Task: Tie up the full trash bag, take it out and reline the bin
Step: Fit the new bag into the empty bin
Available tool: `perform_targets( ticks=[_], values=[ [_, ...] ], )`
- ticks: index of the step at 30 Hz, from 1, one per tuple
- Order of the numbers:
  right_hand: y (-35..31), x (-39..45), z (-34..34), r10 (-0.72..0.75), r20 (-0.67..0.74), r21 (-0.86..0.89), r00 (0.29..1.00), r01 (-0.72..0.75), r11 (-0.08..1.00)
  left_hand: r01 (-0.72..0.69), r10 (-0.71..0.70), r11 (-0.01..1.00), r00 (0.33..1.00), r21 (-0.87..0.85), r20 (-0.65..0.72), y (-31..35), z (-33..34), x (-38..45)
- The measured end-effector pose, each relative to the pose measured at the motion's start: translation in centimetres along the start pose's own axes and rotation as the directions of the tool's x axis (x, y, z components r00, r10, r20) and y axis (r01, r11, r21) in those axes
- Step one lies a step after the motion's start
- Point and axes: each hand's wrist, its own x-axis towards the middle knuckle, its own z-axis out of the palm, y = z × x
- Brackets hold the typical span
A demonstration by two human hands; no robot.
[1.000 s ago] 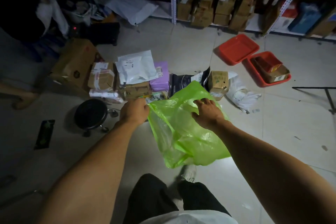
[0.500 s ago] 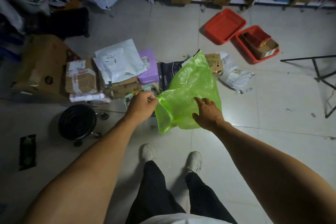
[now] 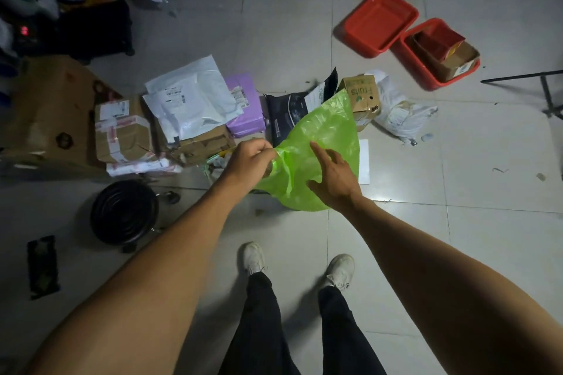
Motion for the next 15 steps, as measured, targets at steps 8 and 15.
perform_targets(
  ticks=[8,15],
  values=[
    [3.0,3.2,5.4,0.141,0.056,-0.008,0.988,-0.141,0.99,0.08,-0.09,0.967,0.995,-0.241,-0.034,-3.5,2.0,3.4],
    [6.8,5.4,11.2,0.131,0.068,0.037,0.989,-0.134,0.99,0.105,-0.123,0.945,0.992,-0.31,-0.04,-8.4,2.9,7.6]
  ],
)
